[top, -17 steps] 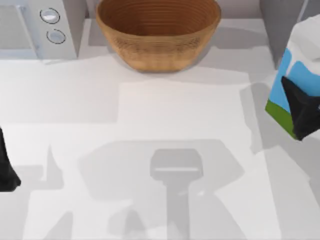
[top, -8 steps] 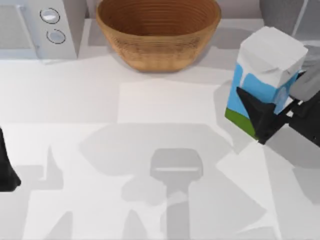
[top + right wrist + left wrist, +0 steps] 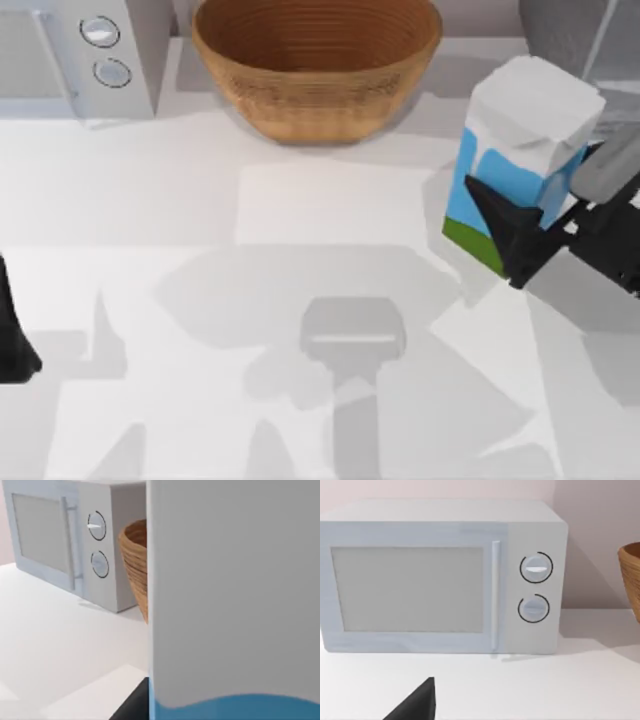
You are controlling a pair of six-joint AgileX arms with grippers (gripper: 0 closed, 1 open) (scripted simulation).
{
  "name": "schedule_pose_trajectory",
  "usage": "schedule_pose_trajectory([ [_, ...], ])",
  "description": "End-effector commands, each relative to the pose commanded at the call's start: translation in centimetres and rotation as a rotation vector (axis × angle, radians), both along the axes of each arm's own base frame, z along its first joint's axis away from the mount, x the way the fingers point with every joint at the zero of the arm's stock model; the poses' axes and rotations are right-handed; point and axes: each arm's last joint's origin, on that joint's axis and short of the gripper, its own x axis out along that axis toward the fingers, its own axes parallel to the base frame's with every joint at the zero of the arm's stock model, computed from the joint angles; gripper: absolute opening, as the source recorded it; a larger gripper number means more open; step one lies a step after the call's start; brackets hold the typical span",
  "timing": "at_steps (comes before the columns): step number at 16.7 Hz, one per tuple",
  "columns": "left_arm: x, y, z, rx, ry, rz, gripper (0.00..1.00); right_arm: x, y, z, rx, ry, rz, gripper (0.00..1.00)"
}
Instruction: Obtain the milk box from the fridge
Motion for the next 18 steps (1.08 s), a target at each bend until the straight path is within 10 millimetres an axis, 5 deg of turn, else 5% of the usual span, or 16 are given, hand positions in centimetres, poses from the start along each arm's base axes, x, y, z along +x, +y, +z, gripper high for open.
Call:
schedule_pose_trajectory([
  [8, 0.0, 0.0, 0.0, 0.000, 0.000, 0.000, 1.00, 3.4, 3.4, -3.2, -0.001, -0.002, 0.003, 0.00],
  [13, 0.0, 0.0, 0.0, 0.000, 0.000, 0.000, 1.00, 3.7, 3.7, -3.4, 0.000, -0.006, 0.002, 0.00],
  [18, 0.0, 0.0, 0.0, 0.000, 0.000, 0.000, 1.00, 3.7, 3.7, -3.4, 0.000, -0.006, 0.002, 0.38],
])
